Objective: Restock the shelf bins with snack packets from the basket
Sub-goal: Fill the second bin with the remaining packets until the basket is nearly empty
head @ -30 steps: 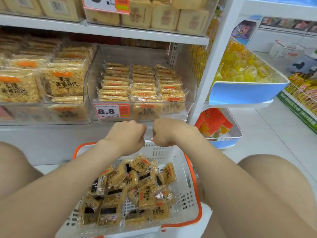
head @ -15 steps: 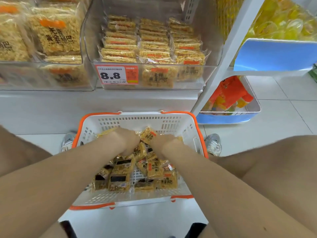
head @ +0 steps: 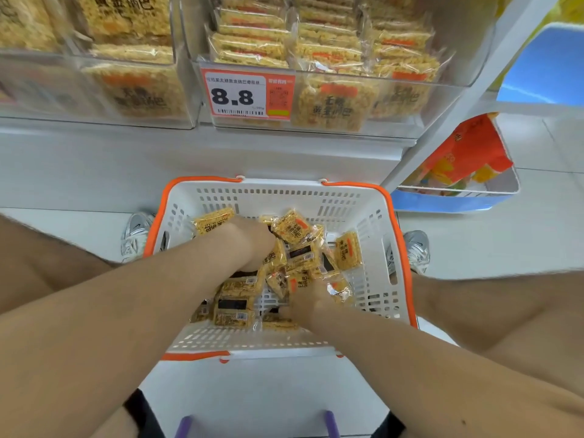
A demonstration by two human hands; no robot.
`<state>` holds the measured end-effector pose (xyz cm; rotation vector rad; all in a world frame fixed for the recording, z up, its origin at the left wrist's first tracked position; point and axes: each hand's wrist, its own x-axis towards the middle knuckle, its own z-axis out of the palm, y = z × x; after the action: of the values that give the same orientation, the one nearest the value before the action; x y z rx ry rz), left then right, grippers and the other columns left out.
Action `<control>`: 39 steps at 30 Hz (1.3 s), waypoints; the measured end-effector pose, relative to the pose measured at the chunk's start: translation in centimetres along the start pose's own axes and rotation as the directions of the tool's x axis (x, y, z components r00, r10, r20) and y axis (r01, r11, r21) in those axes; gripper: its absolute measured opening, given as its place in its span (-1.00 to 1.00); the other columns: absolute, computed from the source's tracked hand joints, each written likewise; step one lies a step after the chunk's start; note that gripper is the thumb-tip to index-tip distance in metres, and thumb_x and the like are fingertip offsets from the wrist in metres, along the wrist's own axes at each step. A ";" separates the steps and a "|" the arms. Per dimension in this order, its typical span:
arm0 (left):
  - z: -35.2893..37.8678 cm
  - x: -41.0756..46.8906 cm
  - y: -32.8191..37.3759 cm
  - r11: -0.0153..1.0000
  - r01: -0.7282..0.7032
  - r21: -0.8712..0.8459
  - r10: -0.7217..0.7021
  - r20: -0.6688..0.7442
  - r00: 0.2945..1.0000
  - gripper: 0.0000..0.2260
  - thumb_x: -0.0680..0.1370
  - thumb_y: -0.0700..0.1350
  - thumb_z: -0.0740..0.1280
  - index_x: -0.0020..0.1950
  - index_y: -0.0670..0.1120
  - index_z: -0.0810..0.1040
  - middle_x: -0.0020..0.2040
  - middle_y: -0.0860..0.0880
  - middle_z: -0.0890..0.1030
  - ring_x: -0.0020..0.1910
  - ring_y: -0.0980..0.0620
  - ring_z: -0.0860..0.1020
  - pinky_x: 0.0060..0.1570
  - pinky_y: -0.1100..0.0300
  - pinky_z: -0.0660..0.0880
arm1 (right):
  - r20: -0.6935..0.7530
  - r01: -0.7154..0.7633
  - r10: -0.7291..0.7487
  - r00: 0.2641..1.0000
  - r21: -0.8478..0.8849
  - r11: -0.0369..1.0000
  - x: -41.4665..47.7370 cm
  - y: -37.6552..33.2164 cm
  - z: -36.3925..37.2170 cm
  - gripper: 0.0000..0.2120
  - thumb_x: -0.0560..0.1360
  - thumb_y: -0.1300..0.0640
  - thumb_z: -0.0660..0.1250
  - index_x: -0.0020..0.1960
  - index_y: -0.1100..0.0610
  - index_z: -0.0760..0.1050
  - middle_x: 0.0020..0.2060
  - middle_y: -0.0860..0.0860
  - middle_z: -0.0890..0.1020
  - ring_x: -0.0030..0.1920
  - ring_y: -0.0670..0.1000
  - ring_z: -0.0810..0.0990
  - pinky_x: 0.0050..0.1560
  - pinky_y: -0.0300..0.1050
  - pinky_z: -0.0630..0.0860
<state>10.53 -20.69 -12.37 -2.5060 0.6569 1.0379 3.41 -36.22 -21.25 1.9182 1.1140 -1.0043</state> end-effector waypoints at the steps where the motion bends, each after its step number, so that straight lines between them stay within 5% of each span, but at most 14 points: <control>1: 0.0 0.0 -0.1 1.000 0.001 -0.003 -0.001 -0.002 1.000 -0.69 0.63 -0.26 0.22 0.30 -0.07 0.61 0.02 -0.01 0.62 -0.27 0.05 0.52 -0.38 0.19 0.44 | -0.031 -0.013 0.014 0.999 0.021 1.000 0.3 0.2 0.1 -0.26 0.63 0.20 0.35 0.65 -0.06 0.01 0.51 0.21 0.40 -0.31 0.14 0.51 -0.25 0.13 0.54; 3: 0.1 -0.1 -0.1 1.000 -0.004 -0.013 0.003 -0.006 1.000 -0.71 0.63 -0.25 0.23 0.28 -0.07 0.62 0.05 -0.01 0.62 -0.21 0.04 0.57 -0.37 0.18 0.46 | -0.108 -0.057 0.063 0.992 0.060 0.997 0.1 0.9 -0.2 -0.17 0.62 0.18 0.36 0.68 -0.02 -0.11 0.46 0.16 0.48 -0.35 0.16 0.53 -0.37 0.12 0.52; 6: -0.2 -0.3 0.0 1.000 -0.015 -0.013 0.015 -0.006 1.000 -0.72 0.63 -0.23 0.24 0.29 -0.06 0.61 0.10 -0.02 0.63 -0.15 0.01 0.60 -0.34 0.15 0.47 | -0.148 -0.126 0.162 0.976 0.226 0.966 -1.2 2.7 -1.5 -0.29 0.60 0.31 0.36 0.62 0.10 0.09 0.21 0.12 0.62 -0.11 0.20 0.65 -0.13 0.21 0.66; 9: -0.9 -0.7 0.2 0.999 -0.008 -0.038 0.008 -0.009 1.000 -0.79 0.63 -0.24 0.23 0.19 -0.09 0.60 -0.05 -0.02 0.58 -0.28 0.03 0.51 -0.39 0.17 0.40 | -0.198 -0.192 0.276 0.941 0.359 0.914 -2.3 4.8 -2.7 -0.32 0.59 0.38 0.32 0.62 0.15 0.12 -0.07 0.11 0.62 -0.34 0.07 0.46 -0.34 -0.01 0.49; 13: -1.5 -1.3 -0.1 0.993 -0.008 -0.115 0.007 -0.010 1.000 -0.74 0.62 -0.27 0.26 0.26 -0.07 0.59 -0.03 -0.01 0.57 -0.29 0.05 0.50 -0.41 0.19 0.37 | -0.337 -0.129 0.316 0.887 0.477 0.870 -3.0 6.8 -2.9 -0.44 0.55 0.15 0.40 0.45 0.05 0.21 -0.21 0.02 0.56 -0.29 0.08 0.55 -0.43 -0.05 0.47; 16: -2.5 -2.3 -0.4 0.982 -0.013 -0.190 0.017 0.017 1.000 -0.62 0.61 -0.34 0.28 0.38 -0.06 0.53 0.06 -0.04 0.56 -0.20 0.03 0.54 -0.32 0.18 0.44 | -0.401 0.027 0.340 0.851 0.679 0.733 -3.9 8.2 -3.7 -0.71 0.61 0.10 0.24 0.24 -0.03 0.17 -0.21 0.04 0.54 -0.23 0.15 0.58 -0.33 0.04 0.52; 19: -3.6 -3.4 -0.5 0.959 0.009 -0.285 -0.009 -0.001 1.000 -0.62 0.62 -0.31 0.29 0.43 -0.08 0.50 0.11 -0.06 0.58 -0.17 0.00 0.55 -0.29 0.15 0.47 | -0.401 0.097 0.452 0.797 0.823 0.559 -5.4 8.9 -4.9 -0.71 0.66 0.10 0.15 0.33 -0.01 0.15 -0.21 0.04 0.53 -0.22 0.15 0.56 -0.26 0.06 0.46; 22: -4.6 -4.5 -0.9 0.905 -0.026 -0.424 -0.011 -0.085 0.996 -0.53 0.58 0.02 0.50 0.39 -0.09 0.42 0.16 -0.04 0.60 -0.03 -0.03 0.58 -0.04 0.07 0.59 | -0.341 0.153 0.588 0.733 0.926 0.346 -6.9 10.0 -6.5 -0.66 0.67 0.09 0.11 0.41 0.13 0.24 -0.16 0.12 0.61 -0.20 0.13 0.57 -0.27 0.00 0.38; 24: -5.3 -5.5 -1.1 0.859 -0.062 -0.509 -0.046 -0.197 0.979 -0.40 0.48 0.21 0.54 0.32 -0.05 0.37 0.13 -0.01 0.58 0.03 -0.05 0.58 0.06 0.00 0.59 | -0.320 0.208 0.655 0.684 0.947 0.245 -8.6 10.7 -8.1 -0.78 0.66 0.12 0.12 0.17 0.23 0.44 -0.19 0.17 0.61 -0.18 0.19 0.57 -0.30 -0.01 0.40; 26: -6.0 -6.5 -1.2 0.822 -0.091 -0.563 -0.132 -0.343 0.930 -0.46 0.46 0.27 0.50 0.20 -0.02 0.39 0.01 0.00 0.58 -0.04 -0.07 0.58 -0.02 -0.06 0.59 | -0.302 0.253 0.688 0.660 0.951 0.175 -10.6 11.4 -9.9 -0.73 0.63 0.15 0.14 -0.20 0.23 0.44 -0.38 0.17 0.54 -0.29 0.22 0.58 -0.31 0.13 0.52; 29: -7.4 -8.4 -1.6 0.734 -0.148 -0.663 -0.272 -0.485 0.831 -0.72 0.46 0.17 0.43 0.04 0.04 0.52 -0.13 0.04 0.63 -0.12 -0.09 0.61 -0.14 0.00 0.59 | -0.263 0.280 0.690 0.674 0.956 0.092 -14.2 12.2 -12.0 -0.60 0.65 0.09 0.14 -0.29 0.25 0.48 -0.42 0.24 0.62 -0.39 0.26 0.67 -0.32 0.11 0.66; 32: -9.2 -11.1 -2.2 0.567 -0.247 -0.786 -0.361 -0.506 0.784 -0.81 0.47 0.09 0.43 -0.23 0.00 0.62 -0.35 0.02 0.65 -0.29 -0.04 0.64 -0.34 0.12 0.52 | -0.382 0.248 0.720 0.579 0.924 0.291 -17.5 13.2 -13.8 -0.48 0.66 -0.04 0.09 -0.29 0.26 0.52 -0.39 0.21 0.63 -0.35 0.25 0.64 -0.32 0.09 0.63; 35: -10.8 -13.2 -2.3 0.377 -0.321 -0.869 -0.430 -0.472 0.770 -0.77 0.52 -0.01 0.42 -0.30 -0.07 0.64 -0.42 0.03 0.65 -0.44 0.11 0.61 -0.45 0.30 0.43 | -0.501 0.146 0.763 0.408 0.861 0.487 -20.6 14.9 -15.5 -0.56 0.64 0.00 0.11 -0.35 0.17 0.41 -0.42 0.10 0.51 -0.33 0.19 0.53 -0.39 -0.05 0.31; 39: -12.9 -14.0 -2.6 0.138 -0.447 -0.884 -0.602 -0.433 0.671 -0.76 0.53 -0.01 0.43 -0.30 -0.07 0.54 -0.41 0.04 0.45 -0.40 0.05 0.41 -0.32 0.17 0.29 | -0.553 0.050 0.793 0.257 0.827 0.561 -23.4 17.0 -17.2 -0.72 0.56 0.05 0.14 -0.25 0.15 0.45 -0.32 0.12 0.55 -0.27 0.23 0.54 -0.34 -0.05 0.38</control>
<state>10.50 -20.80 6.84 -4.2580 -0.3810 0.1023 15.70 -36.96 10.01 3.4519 0.4977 0.2278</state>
